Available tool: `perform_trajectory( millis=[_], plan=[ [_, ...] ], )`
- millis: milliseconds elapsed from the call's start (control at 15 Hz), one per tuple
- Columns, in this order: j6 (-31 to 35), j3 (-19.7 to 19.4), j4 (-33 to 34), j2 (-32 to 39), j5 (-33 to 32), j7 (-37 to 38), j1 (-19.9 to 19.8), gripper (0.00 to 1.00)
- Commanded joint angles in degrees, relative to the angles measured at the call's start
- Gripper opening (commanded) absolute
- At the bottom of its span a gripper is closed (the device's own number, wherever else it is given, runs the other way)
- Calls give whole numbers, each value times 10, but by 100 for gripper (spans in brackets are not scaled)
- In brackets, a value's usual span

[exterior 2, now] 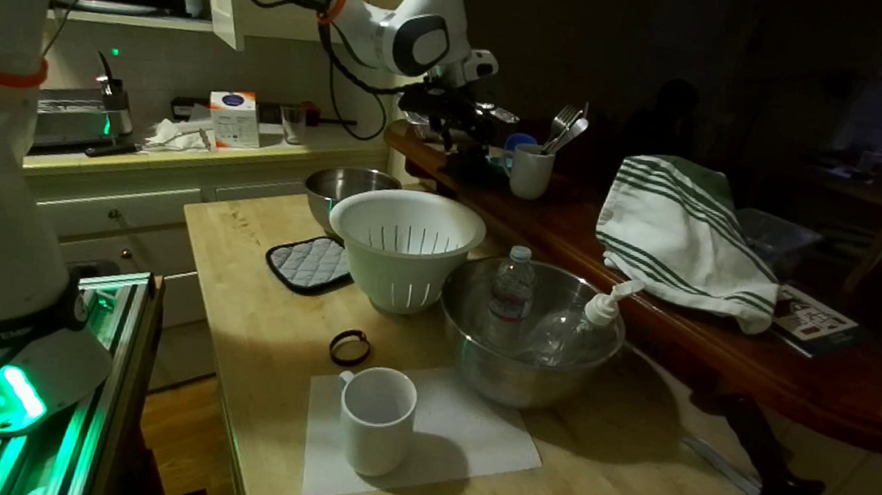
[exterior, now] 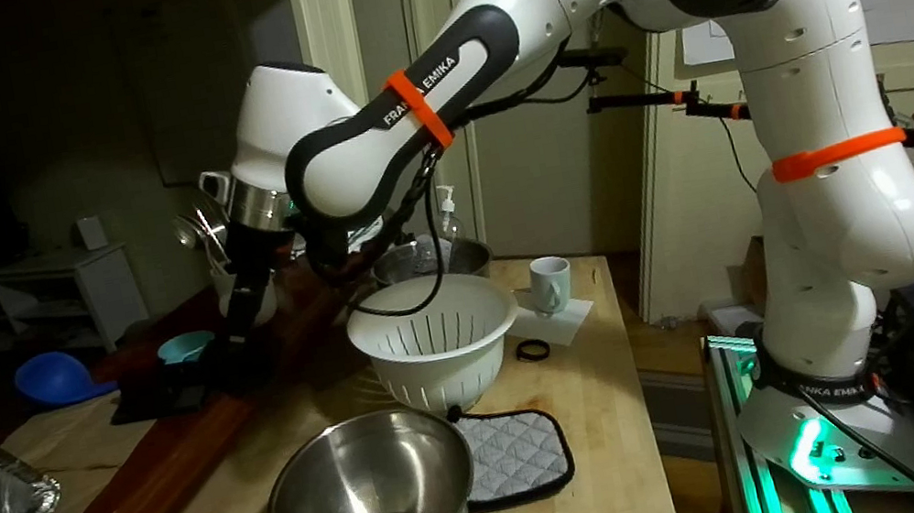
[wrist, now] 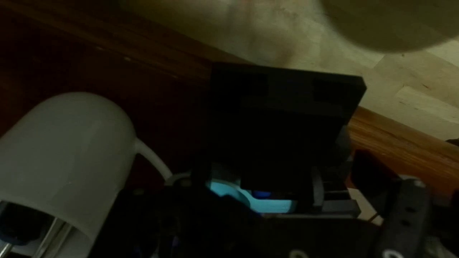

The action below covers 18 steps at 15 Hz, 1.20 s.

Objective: Put the dark blue ladle inside the silver bowl

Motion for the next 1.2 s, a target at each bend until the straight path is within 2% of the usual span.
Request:
perform_trajectory(
  millis=[0, 333, 467, 667, 733, 867, 1133],
  plan=[
    [16, 0, -10, 8, 16, 15, -2, 100],
    [18, 1, -9, 17, 33, 21, -7, 100],
    [13, 6, -2, 26, 50, 10, -14, 74],
    [3, 10, 4, 30, 67, 7, -17, 53],
    [-1, 8, 5, 32, 66, 8, -17, 42],
    [-6, 6, 5, 28, 61, 10, -15, 41],
    [-35, 10, -29, -23, 50, -4, -12, 41]
  ],
)
